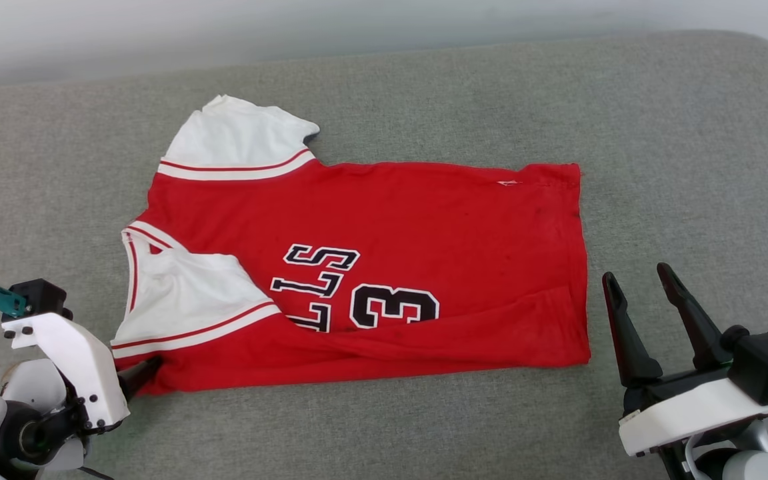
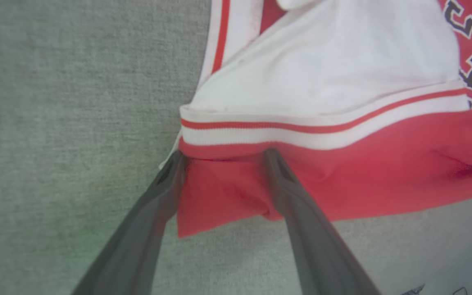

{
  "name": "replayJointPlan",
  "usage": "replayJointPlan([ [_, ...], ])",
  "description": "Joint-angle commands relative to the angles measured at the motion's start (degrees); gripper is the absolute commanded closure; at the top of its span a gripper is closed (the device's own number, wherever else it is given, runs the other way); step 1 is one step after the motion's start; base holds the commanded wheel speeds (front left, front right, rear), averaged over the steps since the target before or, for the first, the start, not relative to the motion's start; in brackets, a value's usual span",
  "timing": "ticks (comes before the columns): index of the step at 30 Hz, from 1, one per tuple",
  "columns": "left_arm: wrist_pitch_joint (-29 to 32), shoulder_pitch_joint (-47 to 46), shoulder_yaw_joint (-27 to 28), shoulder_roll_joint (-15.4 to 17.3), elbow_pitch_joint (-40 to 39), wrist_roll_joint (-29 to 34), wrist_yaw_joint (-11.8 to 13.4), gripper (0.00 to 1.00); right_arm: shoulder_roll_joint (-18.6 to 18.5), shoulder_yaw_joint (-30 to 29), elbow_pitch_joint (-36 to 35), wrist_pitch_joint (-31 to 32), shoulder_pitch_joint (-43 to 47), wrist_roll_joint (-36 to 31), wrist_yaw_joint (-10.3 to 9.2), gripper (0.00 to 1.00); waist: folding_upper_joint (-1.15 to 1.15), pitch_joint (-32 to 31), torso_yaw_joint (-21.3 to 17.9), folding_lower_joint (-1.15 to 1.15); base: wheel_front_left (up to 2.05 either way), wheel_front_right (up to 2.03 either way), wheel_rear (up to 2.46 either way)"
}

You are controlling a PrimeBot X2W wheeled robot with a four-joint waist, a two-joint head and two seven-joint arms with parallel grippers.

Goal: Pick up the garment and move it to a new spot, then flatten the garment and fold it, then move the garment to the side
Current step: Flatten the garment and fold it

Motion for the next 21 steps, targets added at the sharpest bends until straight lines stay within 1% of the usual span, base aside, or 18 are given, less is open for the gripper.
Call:
replayJointPlan([
  [1,1.1,1.0,-1.5,-2.2,1.7,-0.9,-0.3,0.06,0.3,0.1,-0.3,-0.4,-0.5,-0.1,-0.02,0.0,0.0,0.8,-0.7,0.0,0.0,0.0,0.0],
  [2,1.2,1.0,-1.8,-3.0,2.4,-1.1,-0.6,0.56,0.5,0.1,-0.4,-0.6,-0.6,-0.2,-0.02,0.0,0.0,0.9,-0.8,0.0,0.0,0.0,0.0],
  [3,1.2,1.1,-2.2,-3.6,3.1,-1.3,-0.9,0.85,0.5,0.1,-0.5,-0.6,-0.6,-0.3,-0.02,0.0,0.0,0.9,-0.9,0.0,0.0,0.0,0.0],
  [4,1.1,1.2,-2.4,-4.2,3.6,-1.6,-1.3,1.0,0.5,0.1,-0.6,-0.5,-0.6,-0.4,-0.02,0.0,0.0,0.9,-1.0,0.0,0.0,0.0,0.0],
  [7,0.0,1.0,-2.3,-5.3,4.7,-1.8,-2.0,1.0,0.2,-0.2,-0.8,0.4,-0.4,-0.4,-0.02,0.0,0.0,0.6,-0.9,0.0,0.0,0.0,0.0],
  [9,-0.5,0.8,-2.0,-5.4,5.0,-2.2,-2.7,1.0,0.3,-0.1,-0.3,2.3,0.1,1.4,-0.02,0.0,0.0,0.0,-0.7,0.0,0.0,0.0,0.0],
  [12,-2.3,0.3,-0.9,-5.0,4.5,-1.9,-3.4,1.0,-0.8,-0.9,0.4,6.7,0.5,3.7,-0.02,0.0,0.0,-0.9,-0.2,0.0,0.0,0.0,0.0],
  [15,-4.3,-0.2,0.2,-4.1,3.0,-1.3,-3.7,1.0,-2.2,-1.7,1.1,13.4,0.7,6.4,-0.02,0.0,0.0,-1.8,0.5,0.0,0.0,0.0,0.0],
  [21,-7.0,-0.5,1.4,-2.5,-2.4,0.4,-2.6,1.0,-5.9,-2.7,2.7,32.0,-0.5,11.6,-0.02,0.0,0.0,-1.5,2.0,0.0,0.0,0.0,0.0],
])
